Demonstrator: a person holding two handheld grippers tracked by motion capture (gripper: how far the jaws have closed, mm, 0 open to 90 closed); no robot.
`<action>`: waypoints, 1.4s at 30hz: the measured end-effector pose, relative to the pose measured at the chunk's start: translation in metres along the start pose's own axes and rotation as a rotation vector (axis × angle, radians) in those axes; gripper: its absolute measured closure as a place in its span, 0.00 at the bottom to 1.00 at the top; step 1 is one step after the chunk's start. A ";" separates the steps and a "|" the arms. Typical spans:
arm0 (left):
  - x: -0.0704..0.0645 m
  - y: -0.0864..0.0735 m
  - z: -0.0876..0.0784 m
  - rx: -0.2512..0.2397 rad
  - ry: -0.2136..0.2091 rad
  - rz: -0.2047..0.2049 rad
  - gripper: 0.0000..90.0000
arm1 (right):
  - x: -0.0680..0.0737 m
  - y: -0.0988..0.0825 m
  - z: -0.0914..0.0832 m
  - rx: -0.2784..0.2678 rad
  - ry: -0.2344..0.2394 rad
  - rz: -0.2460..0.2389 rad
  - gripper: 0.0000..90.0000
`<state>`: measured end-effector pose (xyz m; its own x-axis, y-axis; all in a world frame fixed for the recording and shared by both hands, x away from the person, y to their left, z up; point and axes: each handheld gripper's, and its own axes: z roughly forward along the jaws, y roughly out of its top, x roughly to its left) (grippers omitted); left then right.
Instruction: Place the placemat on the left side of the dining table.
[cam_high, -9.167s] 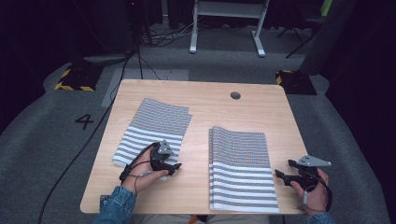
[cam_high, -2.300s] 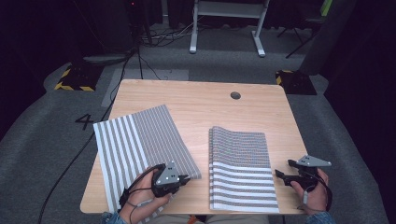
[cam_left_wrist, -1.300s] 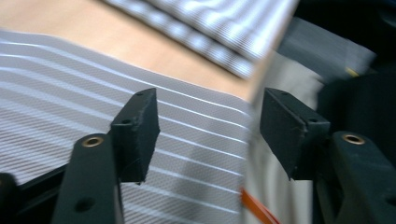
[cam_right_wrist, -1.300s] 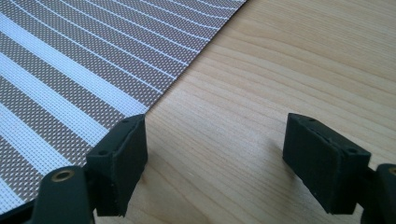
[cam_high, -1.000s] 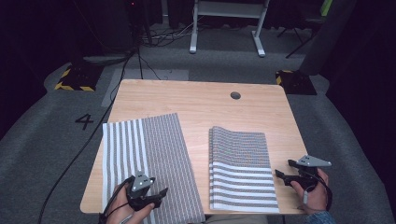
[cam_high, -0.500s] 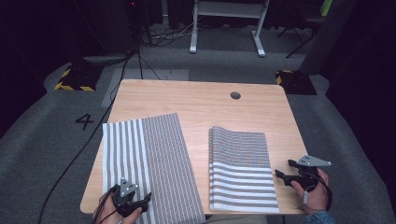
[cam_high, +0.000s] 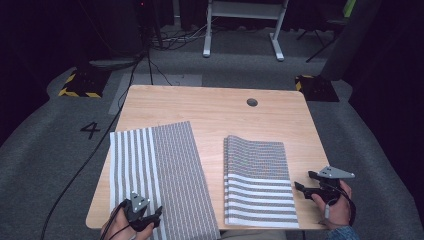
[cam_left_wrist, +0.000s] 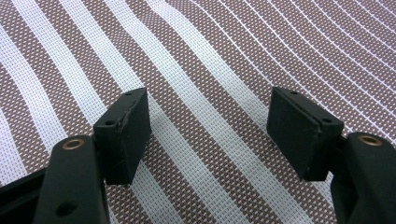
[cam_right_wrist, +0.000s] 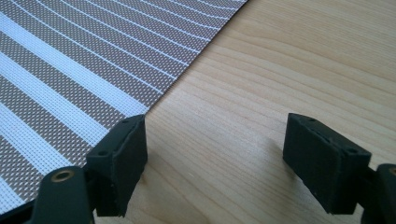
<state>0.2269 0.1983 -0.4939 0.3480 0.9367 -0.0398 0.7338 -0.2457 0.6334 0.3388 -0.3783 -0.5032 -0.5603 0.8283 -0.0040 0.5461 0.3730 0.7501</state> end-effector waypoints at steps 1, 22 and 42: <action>0.000 0.001 0.000 0.006 0.004 -0.001 0.35 | 0.000 0.000 0.000 0.000 0.000 0.000 0.25; -0.001 0.012 0.007 -0.020 -0.027 0.115 0.91 | 0.000 0.000 0.000 0.000 0.000 0.000 0.25; 0.035 0.065 -0.002 0.009 -0.129 0.186 0.97 | 0.000 0.001 0.001 0.001 0.001 -0.007 0.25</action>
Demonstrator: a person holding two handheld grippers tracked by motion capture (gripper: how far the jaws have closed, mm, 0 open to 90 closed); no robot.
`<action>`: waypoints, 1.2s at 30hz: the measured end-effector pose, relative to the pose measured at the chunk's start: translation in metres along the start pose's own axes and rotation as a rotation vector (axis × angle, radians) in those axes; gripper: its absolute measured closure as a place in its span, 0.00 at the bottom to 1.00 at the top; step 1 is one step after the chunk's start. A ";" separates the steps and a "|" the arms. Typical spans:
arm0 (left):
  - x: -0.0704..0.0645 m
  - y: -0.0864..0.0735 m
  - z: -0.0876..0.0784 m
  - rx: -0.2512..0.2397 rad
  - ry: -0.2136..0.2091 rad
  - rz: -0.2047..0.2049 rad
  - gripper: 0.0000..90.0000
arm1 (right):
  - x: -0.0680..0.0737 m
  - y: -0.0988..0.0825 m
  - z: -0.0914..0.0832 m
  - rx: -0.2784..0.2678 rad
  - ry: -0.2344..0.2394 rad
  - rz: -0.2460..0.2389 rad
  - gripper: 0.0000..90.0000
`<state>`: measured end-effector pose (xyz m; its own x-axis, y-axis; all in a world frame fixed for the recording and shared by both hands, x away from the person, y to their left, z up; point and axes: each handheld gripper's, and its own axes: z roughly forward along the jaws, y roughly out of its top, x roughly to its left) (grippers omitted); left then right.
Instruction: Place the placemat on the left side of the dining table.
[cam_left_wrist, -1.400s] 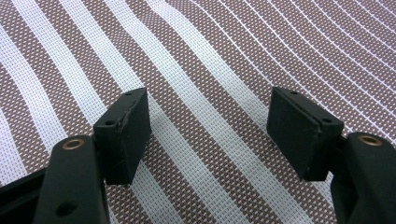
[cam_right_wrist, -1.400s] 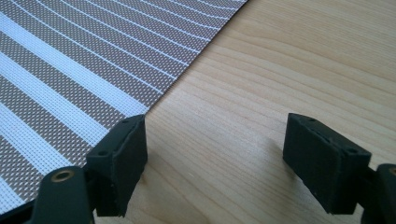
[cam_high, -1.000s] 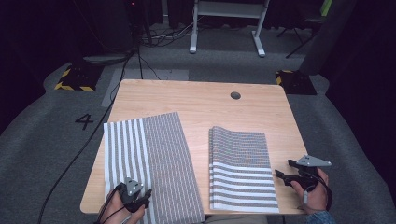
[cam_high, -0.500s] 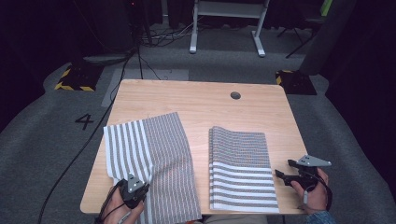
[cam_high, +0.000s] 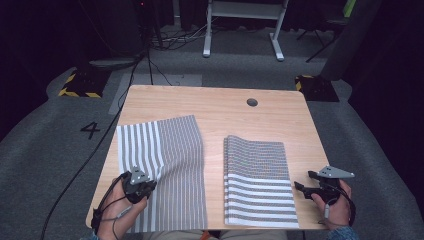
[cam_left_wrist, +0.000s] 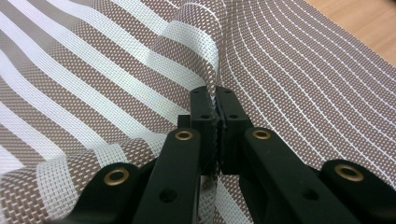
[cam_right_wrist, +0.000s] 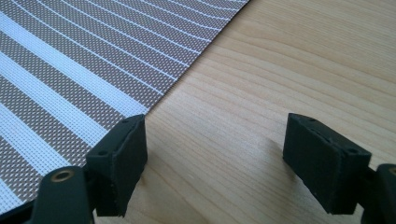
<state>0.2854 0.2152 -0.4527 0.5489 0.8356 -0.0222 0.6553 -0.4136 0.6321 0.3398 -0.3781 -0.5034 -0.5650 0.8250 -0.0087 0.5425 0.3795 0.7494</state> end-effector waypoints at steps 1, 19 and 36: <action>0.004 0.003 0.001 0.004 0.002 0.012 0.97 | 0.000 0.000 0.000 0.000 0.000 0.000 0.25; 0.068 0.049 0.024 0.045 -0.043 0.099 0.97 | 0.000 0.000 0.000 0.000 0.000 -0.001 0.25; 0.082 0.016 0.005 -0.135 0.116 -0.128 0.37 | 0.000 0.000 0.000 0.000 0.000 -0.001 0.25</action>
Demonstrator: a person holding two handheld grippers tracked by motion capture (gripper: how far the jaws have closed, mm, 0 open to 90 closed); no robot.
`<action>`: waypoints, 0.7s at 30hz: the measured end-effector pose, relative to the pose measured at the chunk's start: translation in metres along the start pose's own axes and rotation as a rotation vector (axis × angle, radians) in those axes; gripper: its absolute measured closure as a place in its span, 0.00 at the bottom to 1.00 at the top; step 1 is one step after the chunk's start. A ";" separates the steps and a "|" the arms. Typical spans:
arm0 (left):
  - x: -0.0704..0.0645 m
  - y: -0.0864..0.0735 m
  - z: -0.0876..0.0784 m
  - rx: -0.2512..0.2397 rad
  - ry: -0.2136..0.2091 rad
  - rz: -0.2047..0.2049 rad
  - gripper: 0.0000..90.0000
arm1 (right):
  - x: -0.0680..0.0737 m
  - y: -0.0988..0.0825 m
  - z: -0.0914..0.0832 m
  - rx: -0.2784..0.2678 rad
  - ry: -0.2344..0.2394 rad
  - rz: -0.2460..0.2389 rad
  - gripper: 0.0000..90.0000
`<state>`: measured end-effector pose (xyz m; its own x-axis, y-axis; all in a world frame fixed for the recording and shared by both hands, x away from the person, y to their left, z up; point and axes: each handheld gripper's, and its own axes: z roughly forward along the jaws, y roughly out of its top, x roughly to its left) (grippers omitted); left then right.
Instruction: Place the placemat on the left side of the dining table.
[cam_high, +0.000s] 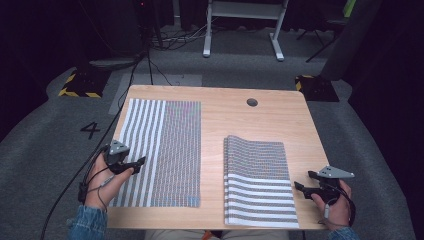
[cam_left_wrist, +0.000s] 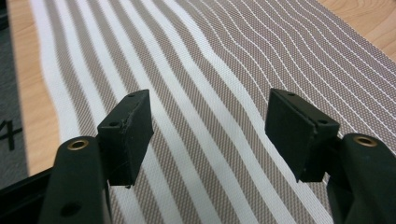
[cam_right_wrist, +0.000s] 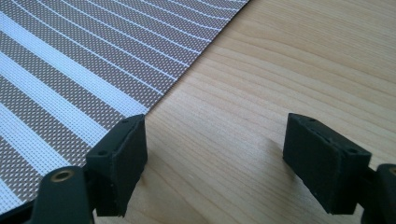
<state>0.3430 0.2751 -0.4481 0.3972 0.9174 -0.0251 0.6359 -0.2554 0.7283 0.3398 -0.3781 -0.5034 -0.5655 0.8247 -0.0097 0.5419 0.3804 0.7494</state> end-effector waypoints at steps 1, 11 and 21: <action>0.000 0.000 0.000 0.000 0.000 0.000 0.37 | 0.000 0.000 0.000 0.000 0.000 0.000 0.25; -0.064 -0.036 -0.023 0.015 -0.016 0.011 0.37 | 0.000 0.000 0.000 0.000 0.000 0.000 0.25; -0.158 -0.040 0.000 0.031 -0.215 0.121 0.38 | 0.000 0.000 0.000 0.002 0.001 -0.002 0.25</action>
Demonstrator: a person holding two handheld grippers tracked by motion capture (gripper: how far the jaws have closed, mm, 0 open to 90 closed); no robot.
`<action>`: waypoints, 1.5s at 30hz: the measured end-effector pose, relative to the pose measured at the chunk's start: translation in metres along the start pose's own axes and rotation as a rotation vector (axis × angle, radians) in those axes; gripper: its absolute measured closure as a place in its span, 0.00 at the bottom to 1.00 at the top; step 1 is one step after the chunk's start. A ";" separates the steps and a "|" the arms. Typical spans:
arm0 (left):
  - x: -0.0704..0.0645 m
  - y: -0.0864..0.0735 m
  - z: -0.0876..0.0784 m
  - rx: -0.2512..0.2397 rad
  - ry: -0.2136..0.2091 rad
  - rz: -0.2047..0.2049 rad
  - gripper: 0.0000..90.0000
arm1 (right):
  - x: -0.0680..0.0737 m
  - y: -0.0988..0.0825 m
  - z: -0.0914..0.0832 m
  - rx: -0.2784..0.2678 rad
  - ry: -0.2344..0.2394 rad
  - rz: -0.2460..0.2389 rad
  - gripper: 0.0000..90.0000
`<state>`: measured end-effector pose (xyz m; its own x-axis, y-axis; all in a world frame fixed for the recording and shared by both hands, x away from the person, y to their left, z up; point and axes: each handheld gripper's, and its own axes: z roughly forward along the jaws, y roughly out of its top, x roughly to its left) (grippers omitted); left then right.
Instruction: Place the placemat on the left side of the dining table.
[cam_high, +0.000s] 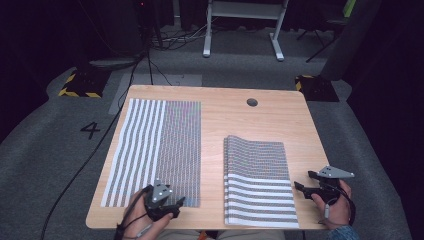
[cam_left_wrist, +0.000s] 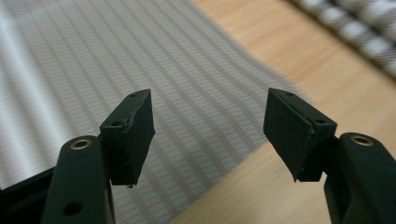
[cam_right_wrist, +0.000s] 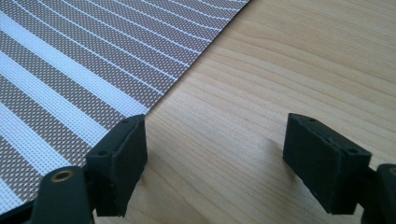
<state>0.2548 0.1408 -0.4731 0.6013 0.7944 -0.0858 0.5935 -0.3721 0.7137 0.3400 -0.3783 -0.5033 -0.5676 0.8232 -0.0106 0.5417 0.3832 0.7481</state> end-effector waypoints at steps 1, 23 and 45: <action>-0.005 0.002 0.004 0.002 -0.012 0.009 0.38 | 0.000 0.000 0.000 -0.001 0.001 0.001 0.25; -0.012 0.000 0.034 0.035 0.055 0.089 0.94 | 0.001 0.000 0.000 -0.002 0.004 0.004 0.25; 0.022 0.009 0.030 0.045 0.088 -0.005 0.89 | 0.001 0.000 0.000 -0.002 0.004 0.006 0.25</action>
<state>0.2894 0.1404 -0.4897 0.5500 0.8348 -0.0268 0.6213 -0.3875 0.6810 0.3397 -0.3777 -0.5033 -0.5670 0.8237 -0.0038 0.5435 0.3776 0.7497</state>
